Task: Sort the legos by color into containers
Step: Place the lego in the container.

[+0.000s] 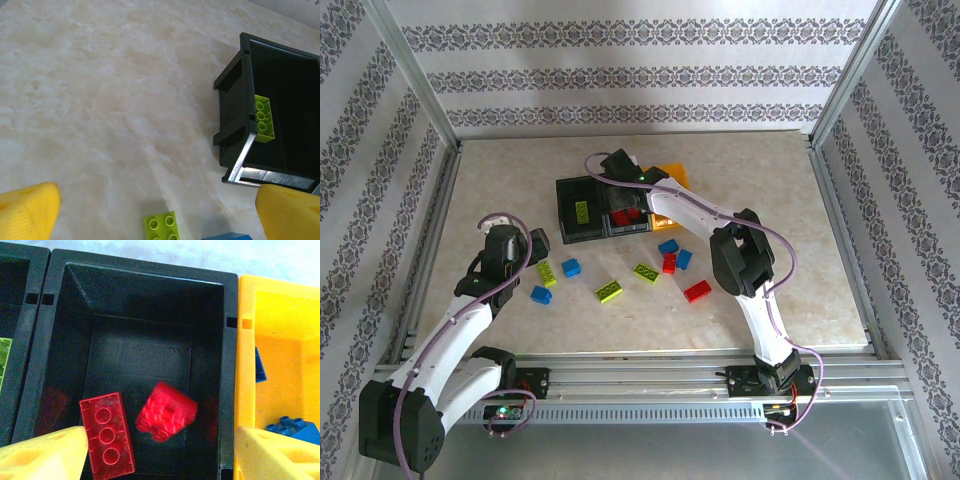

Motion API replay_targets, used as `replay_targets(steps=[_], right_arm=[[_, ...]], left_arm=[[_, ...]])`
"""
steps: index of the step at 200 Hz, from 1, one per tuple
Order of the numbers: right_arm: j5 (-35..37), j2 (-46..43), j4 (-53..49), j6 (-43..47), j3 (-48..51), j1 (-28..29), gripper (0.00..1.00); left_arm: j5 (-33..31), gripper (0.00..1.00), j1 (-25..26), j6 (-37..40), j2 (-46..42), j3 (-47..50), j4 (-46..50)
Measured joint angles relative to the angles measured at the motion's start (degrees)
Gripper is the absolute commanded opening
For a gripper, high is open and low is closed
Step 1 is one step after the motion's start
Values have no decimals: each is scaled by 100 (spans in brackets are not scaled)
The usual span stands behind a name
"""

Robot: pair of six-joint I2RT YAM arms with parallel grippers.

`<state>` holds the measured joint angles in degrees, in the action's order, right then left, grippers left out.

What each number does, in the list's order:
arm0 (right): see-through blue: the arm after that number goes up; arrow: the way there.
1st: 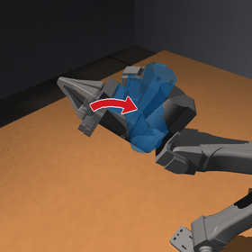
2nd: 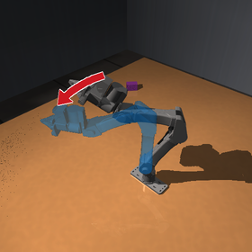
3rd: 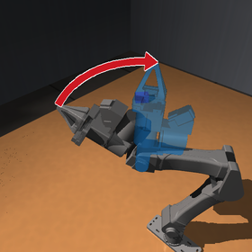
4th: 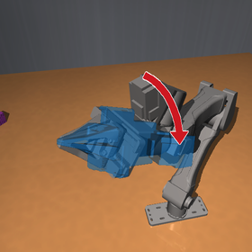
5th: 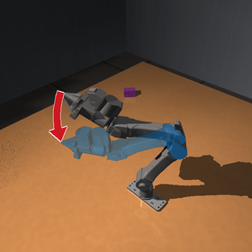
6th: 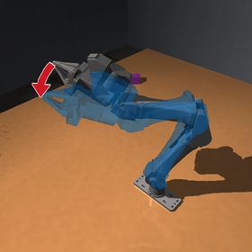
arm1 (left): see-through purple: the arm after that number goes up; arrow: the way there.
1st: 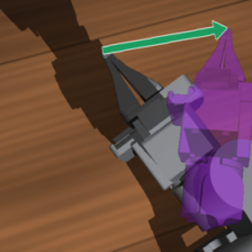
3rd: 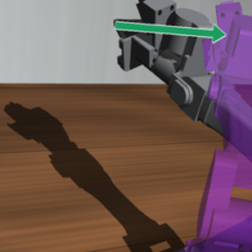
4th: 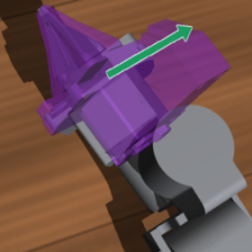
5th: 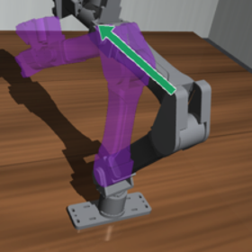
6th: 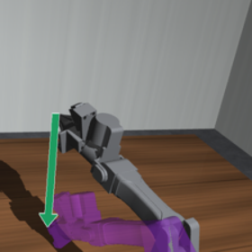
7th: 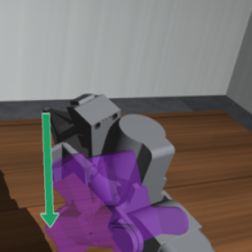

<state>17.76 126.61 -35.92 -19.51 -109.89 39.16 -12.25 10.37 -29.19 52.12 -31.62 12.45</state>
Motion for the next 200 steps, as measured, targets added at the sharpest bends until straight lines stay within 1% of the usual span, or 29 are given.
replay_targets(steps=[46,86,121,153,200], right_arm=[[-4,-33,15,-7,37,0,78],[-20,-492,92,-170,496,0,78],[-15,-1285,258,-503,1342,0,77],[28,-2133,444,-984,2422,0,77],[109,-3136,494,-1665,3875,-4,74]], left_arm=[[0,100,0,0,0,0,0],[0,100,0,0,0,0,0],[9,100,0,0,11,0,0],[72,100,0,-2,44,0,-2],[485,100,0,-7,90,138,-98]])
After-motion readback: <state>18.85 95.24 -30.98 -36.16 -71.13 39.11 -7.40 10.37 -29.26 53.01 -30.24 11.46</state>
